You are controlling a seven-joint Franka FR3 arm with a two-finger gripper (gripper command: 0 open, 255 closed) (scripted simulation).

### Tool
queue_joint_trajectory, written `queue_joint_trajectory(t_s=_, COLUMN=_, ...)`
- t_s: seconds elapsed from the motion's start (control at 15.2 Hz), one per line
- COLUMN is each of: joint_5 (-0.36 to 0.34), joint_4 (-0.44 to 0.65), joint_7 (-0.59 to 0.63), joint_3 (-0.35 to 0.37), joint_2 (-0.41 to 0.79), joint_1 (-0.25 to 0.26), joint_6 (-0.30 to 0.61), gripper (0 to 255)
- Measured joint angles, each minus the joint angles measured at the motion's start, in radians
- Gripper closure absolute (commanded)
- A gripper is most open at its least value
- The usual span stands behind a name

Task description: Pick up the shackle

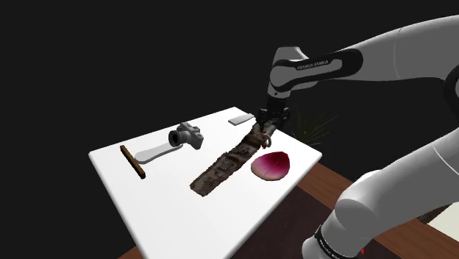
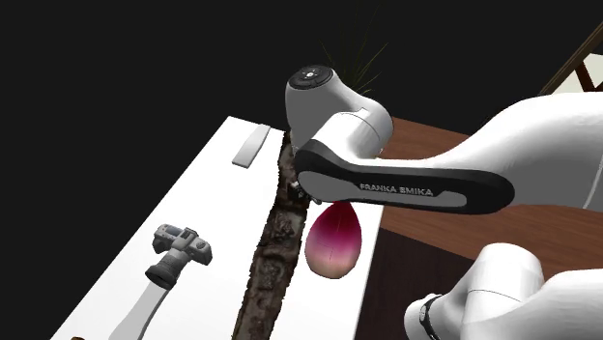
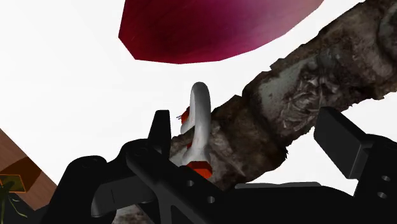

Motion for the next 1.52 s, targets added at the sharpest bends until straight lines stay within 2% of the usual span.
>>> queue_joint_trajectory(t_s=0.26, joint_5=-0.009, joint_4=0.021, joint_7=0.019, joint_3=-0.033, joint_2=0.104, joint_1=-0.033, joint_6=0.094, gripper=0)
queue_joint_trajectory(t_s=0.79, joint_5=-0.009, joint_4=-0.026, joint_7=0.025, joint_3=-0.042, joint_2=0.171, joint_1=-0.039, joint_6=0.211, gripper=0)
queue_joint_trajectory(t_s=0.86, joint_5=-0.009, joint_4=-0.027, joint_7=0.024, joint_3=-0.043, joint_2=0.174, joint_1=-0.039, joint_6=0.215, gripper=255)
queue_joint_trajectory(t_s=1.52, joint_5=-0.009, joint_4=-0.028, joint_7=0.024, joint_3=-0.043, joint_2=0.177, joint_1=-0.039, joint_6=0.220, gripper=255)
